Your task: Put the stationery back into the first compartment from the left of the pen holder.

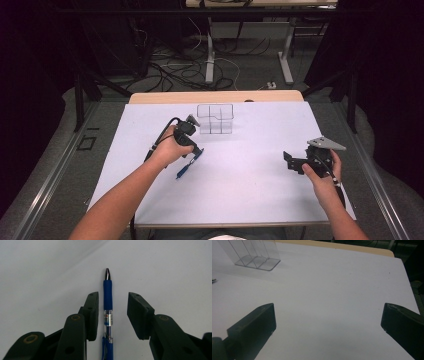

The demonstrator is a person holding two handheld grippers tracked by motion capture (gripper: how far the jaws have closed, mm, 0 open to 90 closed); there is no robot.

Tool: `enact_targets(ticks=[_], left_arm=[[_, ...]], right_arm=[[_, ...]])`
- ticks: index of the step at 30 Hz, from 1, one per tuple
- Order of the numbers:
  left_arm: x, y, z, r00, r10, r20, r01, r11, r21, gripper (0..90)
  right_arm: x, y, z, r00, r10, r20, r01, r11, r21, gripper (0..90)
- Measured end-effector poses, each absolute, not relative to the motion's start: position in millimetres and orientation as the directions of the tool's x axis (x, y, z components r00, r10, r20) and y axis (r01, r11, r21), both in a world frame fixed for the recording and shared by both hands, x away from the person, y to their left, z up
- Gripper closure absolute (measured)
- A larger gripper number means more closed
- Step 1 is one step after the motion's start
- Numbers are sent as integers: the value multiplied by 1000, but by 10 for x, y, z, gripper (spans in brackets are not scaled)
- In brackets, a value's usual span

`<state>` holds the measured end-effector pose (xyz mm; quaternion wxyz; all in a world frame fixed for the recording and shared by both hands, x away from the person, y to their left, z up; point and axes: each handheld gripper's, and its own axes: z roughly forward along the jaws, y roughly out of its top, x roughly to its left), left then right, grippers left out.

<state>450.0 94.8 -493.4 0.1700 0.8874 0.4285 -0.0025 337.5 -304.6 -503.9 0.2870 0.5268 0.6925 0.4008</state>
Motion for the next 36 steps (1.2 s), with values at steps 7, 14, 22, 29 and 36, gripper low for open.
enact_targets(ticks=[7,14,22,29,36], left_arm=[[4522,896,-5026,637,761,-120,759,-593,269,635],[4535,840,-5127,633,764,-121,764,-592,258,666],[4562,805,-5222,616,778,-123,779,-578,241,683],[4579,786,-5264,609,785,-114,785,-576,229,707],[4575,779,-5261,603,792,-99,789,-573,224,745]], right_arm=[[3375,-3042,-5042,-283,959,27,501,124,856,0],[3382,-3043,-5049,-285,958,14,492,134,860,0],[3379,-3046,-5045,-288,957,17,499,135,856,0],[3382,-3046,-5051,-288,957,9,496,141,857,0],[3382,-3047,-5053,-286,958,11,499,139,856,0]])
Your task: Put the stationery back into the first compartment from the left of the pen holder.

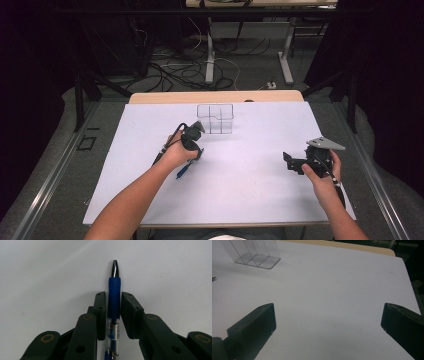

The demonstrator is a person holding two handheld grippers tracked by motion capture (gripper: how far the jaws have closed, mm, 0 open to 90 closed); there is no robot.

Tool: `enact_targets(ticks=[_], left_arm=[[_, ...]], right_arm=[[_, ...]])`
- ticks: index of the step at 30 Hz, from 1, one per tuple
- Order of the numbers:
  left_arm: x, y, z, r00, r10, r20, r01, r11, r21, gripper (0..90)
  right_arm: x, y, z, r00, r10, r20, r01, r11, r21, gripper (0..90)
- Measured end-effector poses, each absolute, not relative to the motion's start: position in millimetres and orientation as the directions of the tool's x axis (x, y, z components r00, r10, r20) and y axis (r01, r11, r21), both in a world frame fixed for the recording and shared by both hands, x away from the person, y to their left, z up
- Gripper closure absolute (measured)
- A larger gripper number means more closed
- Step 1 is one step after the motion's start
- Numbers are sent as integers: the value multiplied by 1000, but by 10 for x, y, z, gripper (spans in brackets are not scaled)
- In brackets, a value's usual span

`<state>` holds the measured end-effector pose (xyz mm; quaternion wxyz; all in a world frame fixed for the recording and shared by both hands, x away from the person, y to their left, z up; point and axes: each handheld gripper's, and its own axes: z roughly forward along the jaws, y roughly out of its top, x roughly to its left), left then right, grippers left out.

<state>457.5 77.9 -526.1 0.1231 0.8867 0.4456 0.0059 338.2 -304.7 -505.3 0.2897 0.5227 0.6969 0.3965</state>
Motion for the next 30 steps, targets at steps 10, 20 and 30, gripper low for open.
enact_targets(ticks=[10,20,30], left_arm=[[4574,761,-5259,603,792,-91,789,-576,214,788],[4582,763,-5257,602,793,-95,791,-575,210,792],[4582,793,-5212,588,799,-122,800,-553,232,796]], right_arm=[[3384,-3051,-5055,-290,957,13,501,140,854,0],[3381,-3041,-5057,-285,958,16,502,135,854,0],[3389,-3057,-5063,-294,956,9,500,145,854,0]])
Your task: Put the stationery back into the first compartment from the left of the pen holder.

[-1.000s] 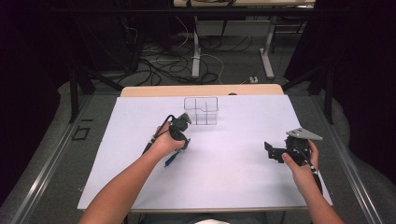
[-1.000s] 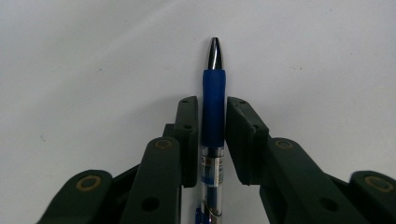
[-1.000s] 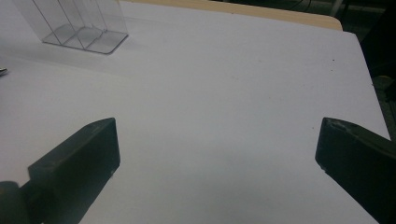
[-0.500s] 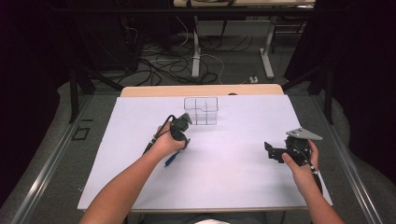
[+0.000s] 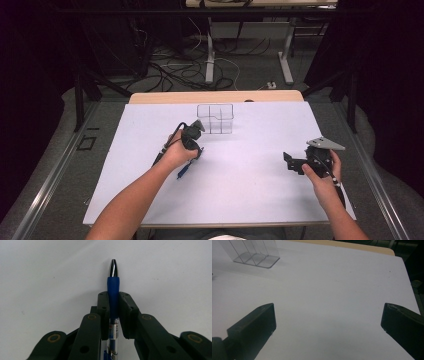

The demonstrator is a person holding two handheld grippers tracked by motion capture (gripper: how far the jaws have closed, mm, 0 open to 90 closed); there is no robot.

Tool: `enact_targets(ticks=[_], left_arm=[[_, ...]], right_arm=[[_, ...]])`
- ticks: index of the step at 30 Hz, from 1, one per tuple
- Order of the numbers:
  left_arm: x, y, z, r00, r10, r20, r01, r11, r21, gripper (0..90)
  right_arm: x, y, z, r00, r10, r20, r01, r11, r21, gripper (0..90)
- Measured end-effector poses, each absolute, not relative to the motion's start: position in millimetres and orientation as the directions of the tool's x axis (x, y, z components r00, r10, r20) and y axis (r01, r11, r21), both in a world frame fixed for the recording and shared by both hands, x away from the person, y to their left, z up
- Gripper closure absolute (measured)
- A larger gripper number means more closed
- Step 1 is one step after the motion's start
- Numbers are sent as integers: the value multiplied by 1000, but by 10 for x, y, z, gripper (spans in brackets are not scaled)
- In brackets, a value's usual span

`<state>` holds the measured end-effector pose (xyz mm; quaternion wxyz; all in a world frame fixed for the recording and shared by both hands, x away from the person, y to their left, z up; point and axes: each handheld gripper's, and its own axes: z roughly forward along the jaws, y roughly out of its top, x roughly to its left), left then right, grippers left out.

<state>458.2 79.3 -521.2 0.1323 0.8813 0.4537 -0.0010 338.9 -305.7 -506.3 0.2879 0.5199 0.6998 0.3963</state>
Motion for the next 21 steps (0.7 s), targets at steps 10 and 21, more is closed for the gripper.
enact_targets(ticks=[10,21], left_arm=[[4551,921,-5051,569,799,-195,806,-495,326,796],[4573,1051,-4916,533,805,-262,803,-383,457,795]], right_arm=[[3387,-3056,-5063,-287,958,12,503,140,853,0],[3385,-3054,-5063,-284,959,18,506,134,852,0]])
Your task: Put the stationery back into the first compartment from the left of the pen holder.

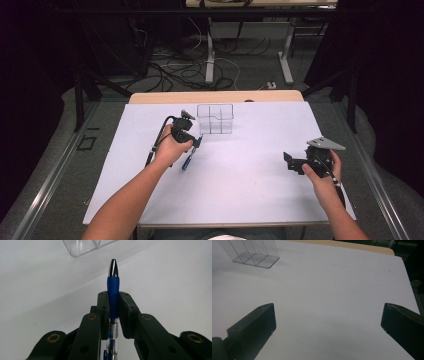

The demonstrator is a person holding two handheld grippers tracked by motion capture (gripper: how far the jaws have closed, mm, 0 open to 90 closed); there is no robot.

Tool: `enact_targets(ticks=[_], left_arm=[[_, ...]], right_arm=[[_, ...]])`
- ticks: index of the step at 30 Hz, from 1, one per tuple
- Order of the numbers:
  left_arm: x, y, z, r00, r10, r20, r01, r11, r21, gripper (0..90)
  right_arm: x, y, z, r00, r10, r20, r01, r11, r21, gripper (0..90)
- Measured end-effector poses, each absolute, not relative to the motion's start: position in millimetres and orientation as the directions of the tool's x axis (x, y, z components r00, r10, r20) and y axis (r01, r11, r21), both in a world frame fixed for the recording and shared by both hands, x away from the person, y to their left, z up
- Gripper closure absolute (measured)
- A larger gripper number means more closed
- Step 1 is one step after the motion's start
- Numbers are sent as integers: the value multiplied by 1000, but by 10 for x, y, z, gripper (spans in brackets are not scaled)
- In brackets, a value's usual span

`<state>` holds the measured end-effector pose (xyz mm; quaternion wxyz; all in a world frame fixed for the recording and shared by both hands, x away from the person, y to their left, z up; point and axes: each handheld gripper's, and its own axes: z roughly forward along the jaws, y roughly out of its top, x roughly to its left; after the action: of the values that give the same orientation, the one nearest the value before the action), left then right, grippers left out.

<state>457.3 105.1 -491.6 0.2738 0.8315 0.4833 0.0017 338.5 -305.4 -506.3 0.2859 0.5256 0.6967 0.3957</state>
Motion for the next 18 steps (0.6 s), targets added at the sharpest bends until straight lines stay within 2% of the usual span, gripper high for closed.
enact_targets(ticks=[5,18], left_arm=[[4572,1083,-4856,516,803,-299,796,-320,514,795],[4555,1120,-4765,491,807,-327,750,-201,629,794]], right_arm=[[3387,-3058,-5064,-287,958,12,503,141,852,0],[3387,-3047,-5068,-282,959,2,501,145,853,0]])
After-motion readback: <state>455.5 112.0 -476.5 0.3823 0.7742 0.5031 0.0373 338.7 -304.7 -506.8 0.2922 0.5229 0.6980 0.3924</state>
